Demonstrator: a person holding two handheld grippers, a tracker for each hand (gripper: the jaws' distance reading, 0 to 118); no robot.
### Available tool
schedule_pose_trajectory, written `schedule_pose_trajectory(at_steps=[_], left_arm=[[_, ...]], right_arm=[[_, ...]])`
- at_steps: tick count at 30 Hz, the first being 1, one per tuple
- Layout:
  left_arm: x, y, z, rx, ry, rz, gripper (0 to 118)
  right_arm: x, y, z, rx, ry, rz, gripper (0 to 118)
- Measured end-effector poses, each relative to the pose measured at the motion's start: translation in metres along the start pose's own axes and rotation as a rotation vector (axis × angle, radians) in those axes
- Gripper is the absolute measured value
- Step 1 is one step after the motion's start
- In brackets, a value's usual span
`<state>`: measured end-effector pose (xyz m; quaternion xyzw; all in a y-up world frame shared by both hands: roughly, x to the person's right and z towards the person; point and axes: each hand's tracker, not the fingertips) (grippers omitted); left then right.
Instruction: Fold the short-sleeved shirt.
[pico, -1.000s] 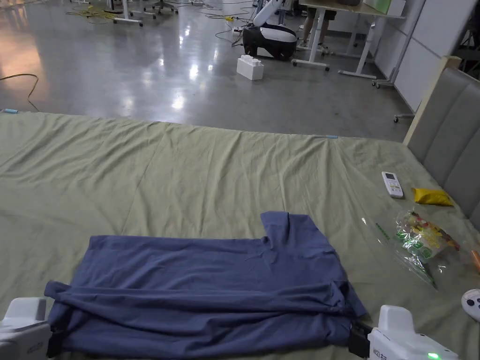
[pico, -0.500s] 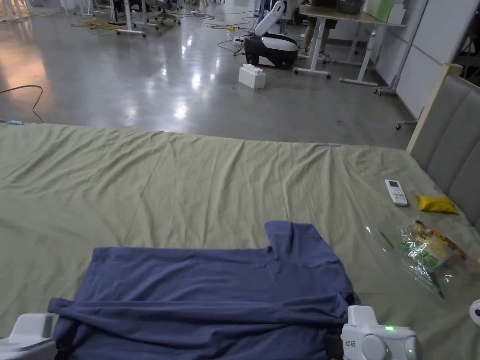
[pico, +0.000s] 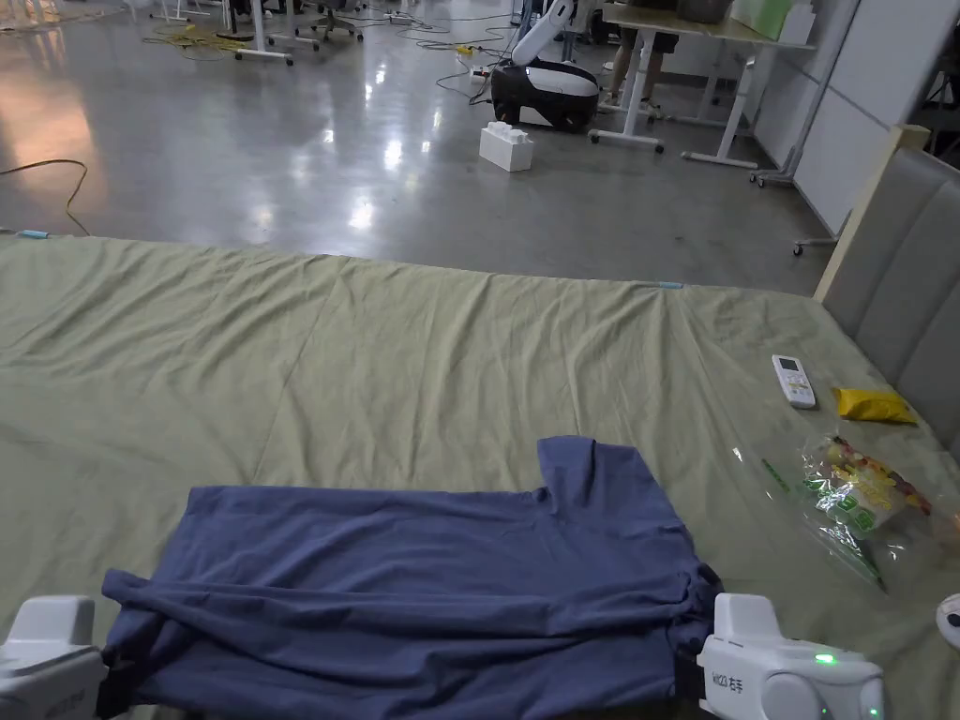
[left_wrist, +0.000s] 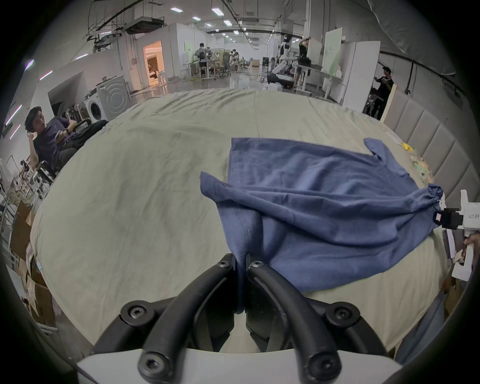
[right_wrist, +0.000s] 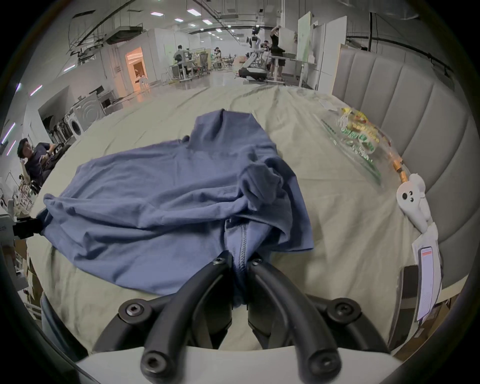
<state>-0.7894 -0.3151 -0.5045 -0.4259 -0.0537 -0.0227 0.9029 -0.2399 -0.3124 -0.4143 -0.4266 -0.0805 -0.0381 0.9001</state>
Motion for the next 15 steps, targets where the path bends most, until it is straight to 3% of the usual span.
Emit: schedule_pose_trajectory(at_steps=[12, 15], left_arm=[[-0.021, 0.013, 0.081, 0.088, -0.042, 0.003, 6], [-0.027, -0.003, 0.094, 0.086, -0.052, 0.018, 6]], right_arm=[[0.000, 0.004, 0.078, 0.037, -0.020, 0.104, 9], [0.004, -0.014, 0.093, 0.025, -0.004, 0.089, 9]])
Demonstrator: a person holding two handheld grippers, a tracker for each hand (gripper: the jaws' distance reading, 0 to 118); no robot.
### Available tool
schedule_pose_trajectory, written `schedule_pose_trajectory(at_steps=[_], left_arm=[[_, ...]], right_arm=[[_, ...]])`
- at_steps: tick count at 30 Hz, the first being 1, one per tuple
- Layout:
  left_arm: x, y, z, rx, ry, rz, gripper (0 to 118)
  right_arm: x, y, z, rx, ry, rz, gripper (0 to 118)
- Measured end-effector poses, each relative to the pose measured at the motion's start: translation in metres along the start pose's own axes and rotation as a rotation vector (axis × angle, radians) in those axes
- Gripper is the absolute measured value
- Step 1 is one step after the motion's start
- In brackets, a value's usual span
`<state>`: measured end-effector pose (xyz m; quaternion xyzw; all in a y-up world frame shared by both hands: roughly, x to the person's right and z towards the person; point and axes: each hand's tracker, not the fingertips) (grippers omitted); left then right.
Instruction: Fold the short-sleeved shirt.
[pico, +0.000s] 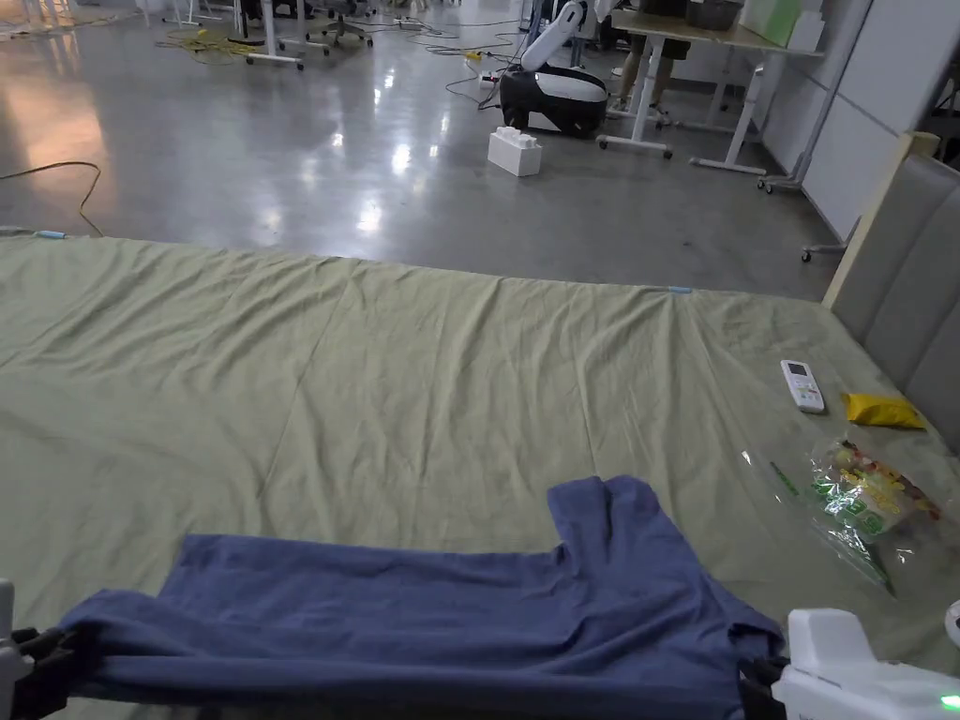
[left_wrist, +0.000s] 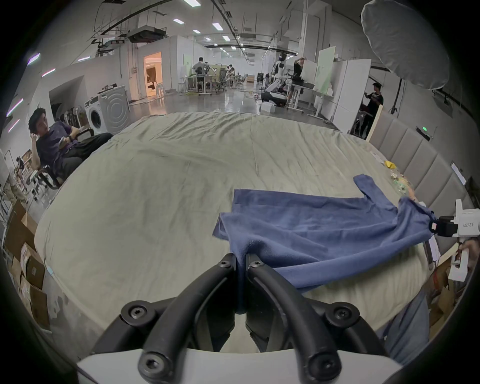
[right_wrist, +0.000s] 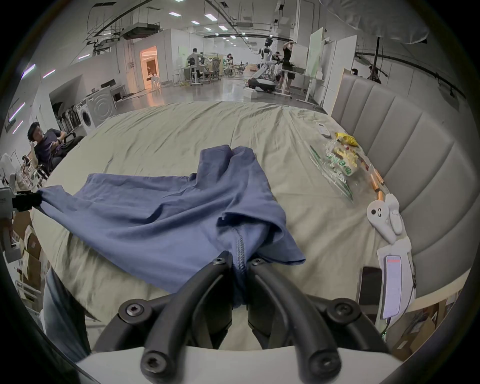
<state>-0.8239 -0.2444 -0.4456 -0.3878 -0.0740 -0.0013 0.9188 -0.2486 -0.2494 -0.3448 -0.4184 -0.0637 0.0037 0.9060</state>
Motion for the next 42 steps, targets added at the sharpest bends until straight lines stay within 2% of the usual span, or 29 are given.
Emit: schedule_pose_trajectory(at_steps=[10, 17, 20, 23, 24, 26, 27, 29, 30, 34, 38, 40, 42], left_arm=[[-0.001, -0.090, -0.008, -0.157, 0.034, -0.011, 5], [-0.013, -0.125, -0.042, -0.219, 0.053, -0.020, 5], [-0.014, -0.127, -0.049, -0.216, 0.057, -0.022, 5], [-0.013, -0.124, -0.047, -0.204, 0.058, -0.034, 5], [-0.013, -0.121, -0.047, -0.200, 0.057, -0.037, 5], [-0.011, -0.114, -0.046, -0.186, 0.060, -0.043, 13], [-0.009, -0.107, -0.043, -0.153, 0.052, -0.041, 22], [0.003, -0.090, -0.033, -0.079, 0.027, -0.031, 54], [0.009, -0.079, -0.028, -0.039, 0.013, -0.030, 62], [0.038, -0.042, -0.018, 0.143, -0.005, -0.065, 63], [0.070, -0.012, 0.002, 0.347, -0.014, -0.096, 61], [0.084, 0.000, 0.011, 0.429, 0.014, -0.099, 57], [0.095, 0.010, 0.019, 0.506, 0.025, -0.095, 46]], right_arm=[[-0.017, -0.103, -0.016, -0.180, -0.021, -0.017, 9], [-0.033, -0.128, -0.033, -0.167, -0.064, 0.004, 9], [-0.034, -0.130, -0.036, -0.155, -0.074, 0.015, 17], [-0.038, -0.128, -0.031, -0.137, -0.106, 0.048, 36], [-0.038, -0.126, -0.027, -0.125, -0.138, 0.065, 36], [-0.041, -0.118, -0.017, -0.055, -0.159, 0.079, 69], [-0.043, -0.112, -0.010, -0.003, -0.157, 0.075, 77], [-0.048, -0.095, 0.003, 0.099, -0.158, 0.064, 82], [-0.052, -0.085, 0.009, 0.151, -0.162, 0.058, 82], [-0.069, -0.046, 0.026, 0.365, -0.154, 0.034, 90], [-0.087, -0.011, 0.038, 0.543, -0.149, -0.013, 89], [-0.096, 0.006, 0.044, 0.606, -0.136, -0.036, 88], [-0.104, 0.019, 0.048, 0.678, -0.149, -0.037, 75]])
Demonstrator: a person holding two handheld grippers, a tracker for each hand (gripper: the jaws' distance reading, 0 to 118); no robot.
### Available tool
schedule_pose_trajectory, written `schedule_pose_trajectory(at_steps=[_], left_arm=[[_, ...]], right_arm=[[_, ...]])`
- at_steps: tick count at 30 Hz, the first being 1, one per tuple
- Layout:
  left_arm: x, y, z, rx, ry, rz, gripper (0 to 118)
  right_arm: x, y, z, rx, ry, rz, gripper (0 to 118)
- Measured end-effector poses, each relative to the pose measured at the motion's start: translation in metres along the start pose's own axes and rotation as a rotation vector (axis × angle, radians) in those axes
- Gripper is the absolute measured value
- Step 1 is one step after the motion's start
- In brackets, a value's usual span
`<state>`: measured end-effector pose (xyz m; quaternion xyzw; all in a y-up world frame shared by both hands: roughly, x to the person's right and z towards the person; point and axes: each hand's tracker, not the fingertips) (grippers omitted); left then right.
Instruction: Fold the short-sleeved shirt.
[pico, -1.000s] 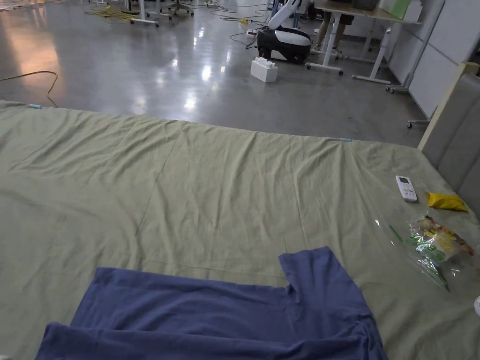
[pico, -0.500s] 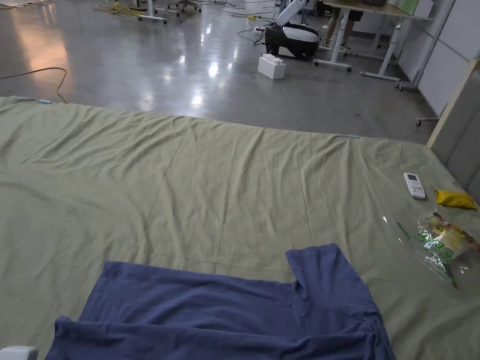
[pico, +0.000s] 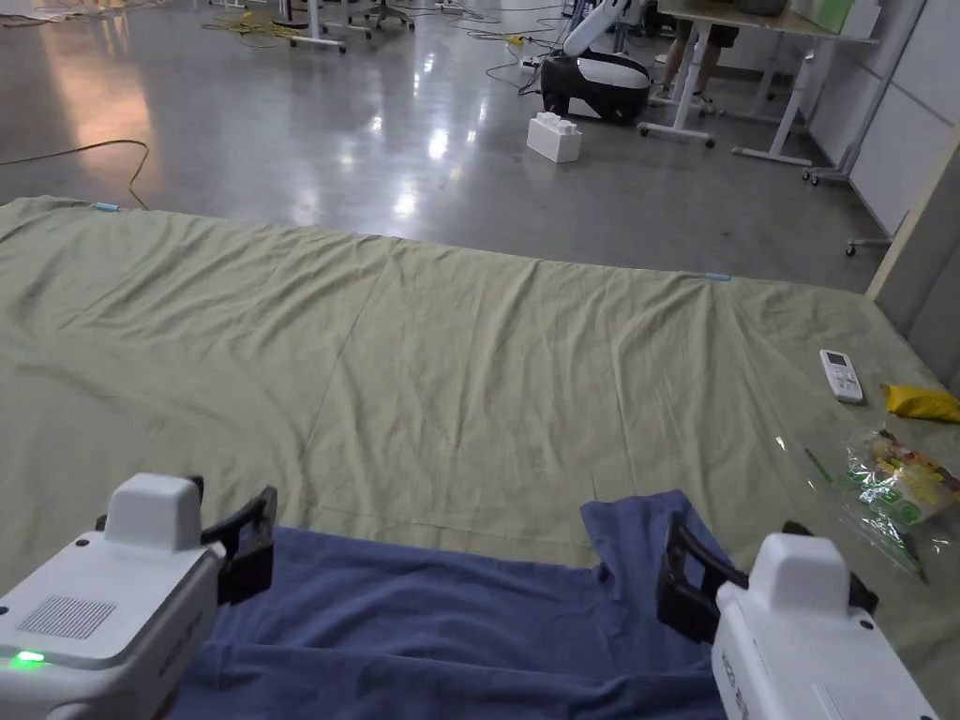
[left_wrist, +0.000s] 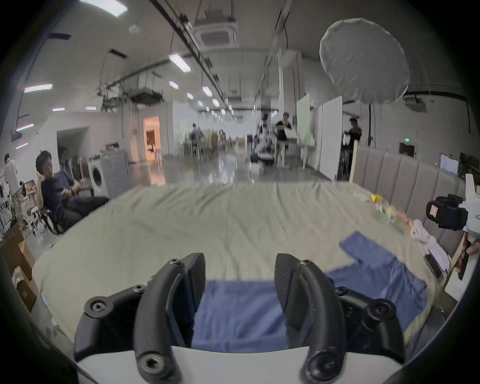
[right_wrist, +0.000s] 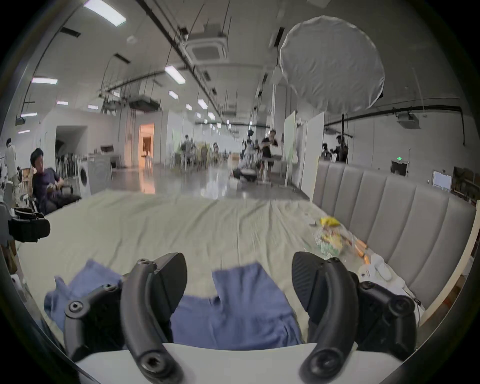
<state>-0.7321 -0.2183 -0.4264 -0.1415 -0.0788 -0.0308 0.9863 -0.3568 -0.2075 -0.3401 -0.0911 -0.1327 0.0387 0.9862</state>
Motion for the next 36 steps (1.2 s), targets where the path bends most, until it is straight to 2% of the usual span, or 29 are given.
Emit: schedule_pose_trajectory(at_steps=[1, 3, 6, 7, 9, 10, 11, 16, 19, 22, 29, 30, 32, 33, 35, 36], left_arm=[[0.003, 0.005, 0.002, 0.040, 0.016, 0.008, 38], [0.009, 0.015, 0.002, 0.075, 0.050, -0.001, 22], [0.014, 0.022, 0.005, 0.121, 0.071, -0.005, 5], [0.013, 0.024, 0.005, 0.136, 0.074, -0.005, 5], [0.014, 0.027, 0.010, 0.175, 0.095, -0.010, 0], [0.015, 0.028, 0.013, 0.185, 0.109, -0.018, 0], [0.013, 0.028, 0.016, 0.188, 0.114, -0.018, 0], [0.006, 0.029, 0.016, 0.170, 0.113, -0.058, 0], [-0.011, 0.024, -0.001, 0.094, 0.090, 0.032, 0], [-0.028, 0.017, -0.031, -0.003, 0.092, 0.054, 0], [-0.075, -0.016, -0.137, -0.339, 0.024, 0.162, 1], [-0.079, -0.023, -0.152, -0.390, 0.023, 0.171, 1], [-0.085, -0.036, -0.178, -0.476, 0.021, 0.161, 16], [-0.086, -0.043, -0.192, -0.541, 0.020, 0.148, 26], [-0.086, -0.055, -0.211, -0.652, 0.006, 0.135, 62], [-0.088, -0.062, -0.221, -0.698, -0.012, 0.144, 70]], right_arm=[[-0.004, 0.005, -0.002, 0.021, -0.011, -0.002, 56], [-0.012, 0.015, -0.006, 0.083, -0.034, 0.024, 26], [-0.017, 0.020, -0.011, 0.095, -0.023, -0.006, 6], [-0.019, 0.021, -0.012, 0.104, -0.014, -0.002, 3], [-0.024, 0.021, -0.011, 0.122, -0.022, 0.017, 2], [-0.026, 0.024, -0.009, 0.174, -0.027, 0.064, 1], [-0.026, 0.021, -0.010, 0.144, -0.011, 0.025, 1], [-0.028, 0.023, -0.006, 0.172, 0.001, 0.039, 1], [-0.027, 0.023, -0.010, 0.166, 0.009, 0.034, 1], [-0.024, 0.023, -0.016, 0.154, 0.020, 0.009, 1], [-0.020, 0.006, -0.035, 0.095, 0.028, 0.030, 1], [-0.019, 0.003, -0.037, 0.083, 0.030, 0.032, 1], [-0.017, -0.003, -0.044, 0.047, 0.032, 0.035, 1], [-0.015, -0.007, -0.047, 0.031, 0.028, 0.037, 1], [-0.012, -0.013, -0.052, 0.015, 0.023, 0.048, 1], [-0.010, -0.015, -0.055, 0.002, 0.020, 0.054, 1]])
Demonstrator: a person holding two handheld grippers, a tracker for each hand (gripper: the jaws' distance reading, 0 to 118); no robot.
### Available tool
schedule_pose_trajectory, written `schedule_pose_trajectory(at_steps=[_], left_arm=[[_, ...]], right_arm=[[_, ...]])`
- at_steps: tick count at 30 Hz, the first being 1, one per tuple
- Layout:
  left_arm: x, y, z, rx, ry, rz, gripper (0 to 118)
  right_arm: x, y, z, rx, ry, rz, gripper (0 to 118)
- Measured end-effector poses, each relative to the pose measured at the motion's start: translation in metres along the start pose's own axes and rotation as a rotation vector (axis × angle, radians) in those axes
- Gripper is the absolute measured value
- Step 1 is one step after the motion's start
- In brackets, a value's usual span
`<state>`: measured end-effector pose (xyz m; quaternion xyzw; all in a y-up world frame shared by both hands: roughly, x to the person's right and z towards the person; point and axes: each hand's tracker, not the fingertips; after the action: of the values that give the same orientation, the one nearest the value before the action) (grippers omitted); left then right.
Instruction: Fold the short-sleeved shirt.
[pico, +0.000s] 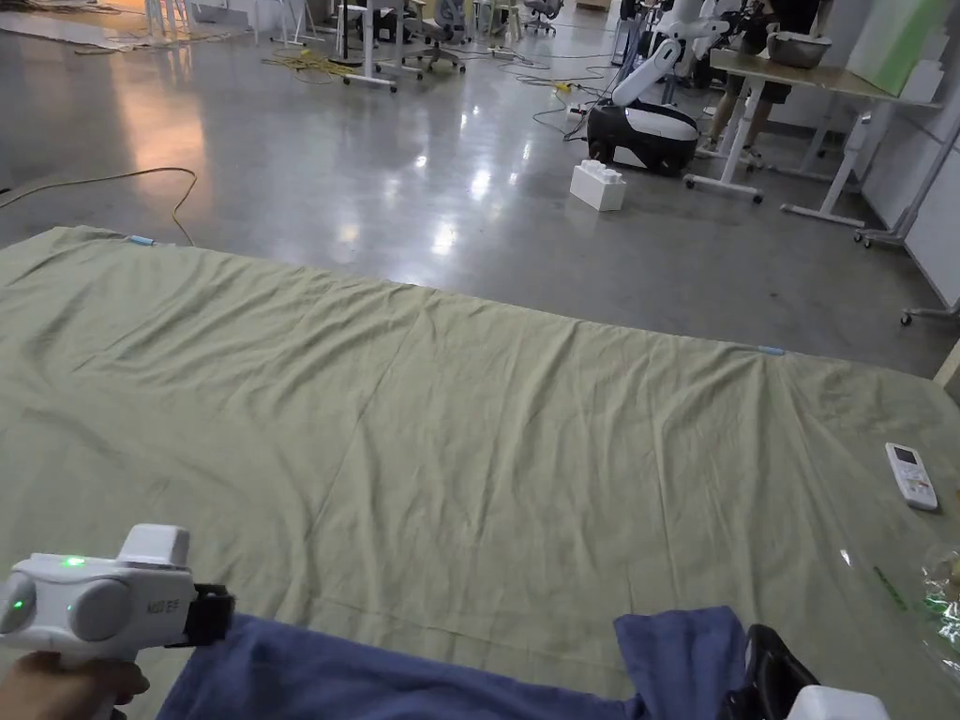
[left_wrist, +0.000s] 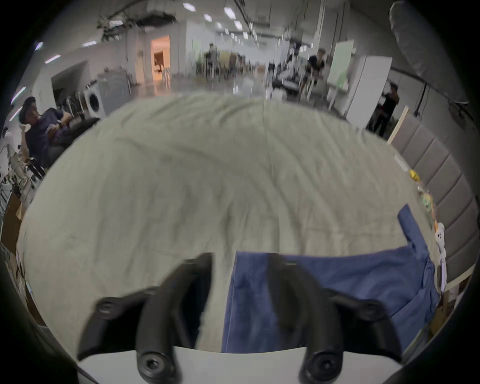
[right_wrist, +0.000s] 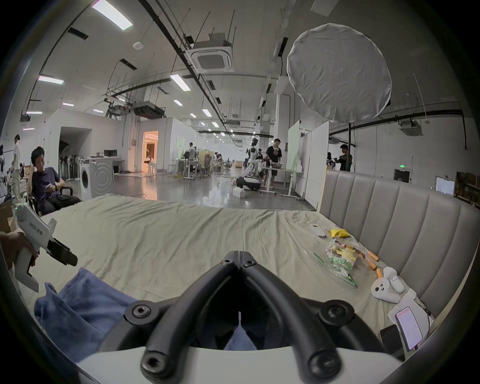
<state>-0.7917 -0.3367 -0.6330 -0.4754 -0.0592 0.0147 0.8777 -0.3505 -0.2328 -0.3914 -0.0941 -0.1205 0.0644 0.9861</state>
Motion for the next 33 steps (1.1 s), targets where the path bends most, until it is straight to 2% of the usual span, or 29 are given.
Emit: schedule_pose_trajectory(at_steps=[2, 7, 10, 12, 15, 17, 18, 23, 24, 25, 28, 29, 30, 33], left_arm=[[-0.004, 0.003, -0.020, -0.067, -0.029, 0.022, 71], [-0.002, 0.004, -0.042, -0.068, 0.014, 0.014, 71], [0.010, 0.004, -0.046, -0.079, 0.061, -0.101, 70], [0.017, 0.003, -0.048, -0.081, 0.078, -0.120, 67], [0.027, 0.002, -0.044, -0.060, 0.084, -0.173, 47], [0.032, 0.001, -0.041, -0.048, 0.077, -0.193, 17], [0.033, 0.001, -0.040, -0.039, 0.063, -0.193, 10], [0.033, -0.006, -0.029, -0.014, 0.044, -0.147, 6], [0.033, -0.007, -0.025, -0.006, 0.040, -0.136, 6], [0.033, -0.008, -0.019, 0.008, 0.037, -0.127, 6], [0.038, -0.013, -0.001, 0.042, 0.038, -0.138, 6], [0.039, -0.015, 0.004, 0.058, 0.040, -0.144, 6], [0.040, -0.016, 0.009, 0.068, 0.041, -0.146, 6], [0.041, -0.018, 0.021, 0.087, 0.038, -0.135, 6]], right_arm=[[0.003, -0.006, -0.005, -0.020, -0.006, 0.004, 1], [0.011, -0.019, -0.014, -0.073, -0.016, 0.018, 1], [0.015, -0.028, -0.018, -0.103, -0.020, 0.027, 1], [0.018, -0.033, -0.021, -0.122, -0.022, 0.032, 1], [0.024, -0.039, -0.025, -0.140, -0.029, 0.034, 1], [0.030, -0.043, -0.033, -0.181, -0.032, 0.032, 1], [0.035, -0.046, -0.037, -0.193, -0.040, 0.028, 1], [0.065, -0.063, -0.082, -0.462, -0.029, 0.002, 3], [0.073, -0.067, -0.092, -0.534, -0.043, -0.015, 9], [0.078, -0.071, -0.102, -0.548, -0.012, -0.033, 24], [0.094, -0.085, -0.134, -0.649, 0.015, -0.058, 77], [0.097, -0.090, -0.146, -0.699, 0.034, -0.043, 82], [0.098, -0.093, -0.155, -0.713, 0.037, -0.042, 82], [0.098, -0.099, -0.183, -0.709, 0.013, 0.025, 84]])
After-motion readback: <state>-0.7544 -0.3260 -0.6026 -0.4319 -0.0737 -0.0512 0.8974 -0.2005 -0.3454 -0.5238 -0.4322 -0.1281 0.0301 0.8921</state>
